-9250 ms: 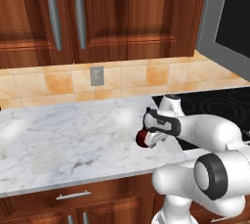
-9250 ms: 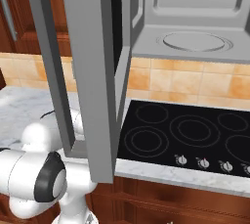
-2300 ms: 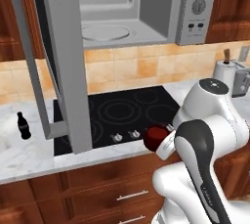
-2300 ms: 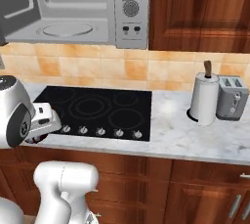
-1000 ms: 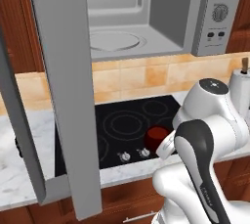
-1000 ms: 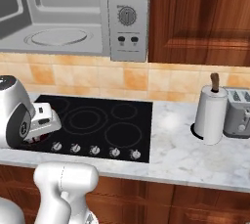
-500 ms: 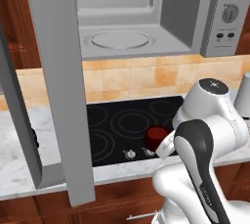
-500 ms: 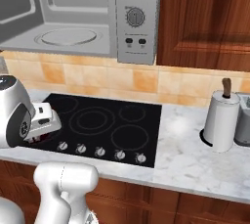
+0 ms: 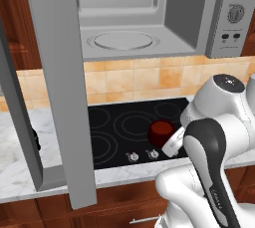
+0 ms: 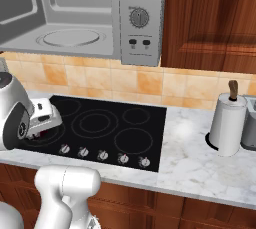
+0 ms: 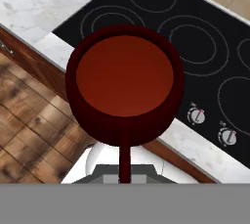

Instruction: Place the microwavable item in the microwave. Then, close the microwave door and press the start button.

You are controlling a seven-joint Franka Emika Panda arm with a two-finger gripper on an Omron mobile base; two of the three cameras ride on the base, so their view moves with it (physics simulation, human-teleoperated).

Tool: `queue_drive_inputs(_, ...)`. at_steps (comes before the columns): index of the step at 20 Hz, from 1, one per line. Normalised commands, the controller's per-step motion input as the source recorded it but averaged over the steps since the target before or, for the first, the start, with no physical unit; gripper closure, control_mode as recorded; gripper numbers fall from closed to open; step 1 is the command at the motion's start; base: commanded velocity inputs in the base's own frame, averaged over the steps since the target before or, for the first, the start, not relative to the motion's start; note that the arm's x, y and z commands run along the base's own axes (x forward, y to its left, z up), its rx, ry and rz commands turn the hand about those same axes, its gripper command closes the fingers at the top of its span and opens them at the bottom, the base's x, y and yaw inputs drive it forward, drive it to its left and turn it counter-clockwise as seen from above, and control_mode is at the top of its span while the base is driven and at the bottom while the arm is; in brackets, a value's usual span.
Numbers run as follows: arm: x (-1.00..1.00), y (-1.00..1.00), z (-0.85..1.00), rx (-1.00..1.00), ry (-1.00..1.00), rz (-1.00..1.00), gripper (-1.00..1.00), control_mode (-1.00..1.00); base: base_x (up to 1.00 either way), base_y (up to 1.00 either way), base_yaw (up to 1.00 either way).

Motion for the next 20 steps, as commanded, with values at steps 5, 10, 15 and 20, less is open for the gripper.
queue_drive_inputs(5, 0.0, -0.02, 0.87, 0.0, -0.2, 0.0, 1.0, -1.0, 0.0, 0.0, 0.0)
queue_drive_inputs(10, 0.0, 0.05, 0.58, 0.0, -0.18, -0.09, 1.0, -1.0, 0.0, 0.0, 0.0)
queue_drive_inputs(15, 0.0, 0.09, 0.31, 0.0, -0.25, -0.08, 1.0, -1.0, 0.0, 0.0, 0.0)
queue_drive_inputs(20, -0.01, 0.02, 0.41, 0.0, -0.28, -0.06, 1.0, -1.0, 0.0, 0.0, 0.0)
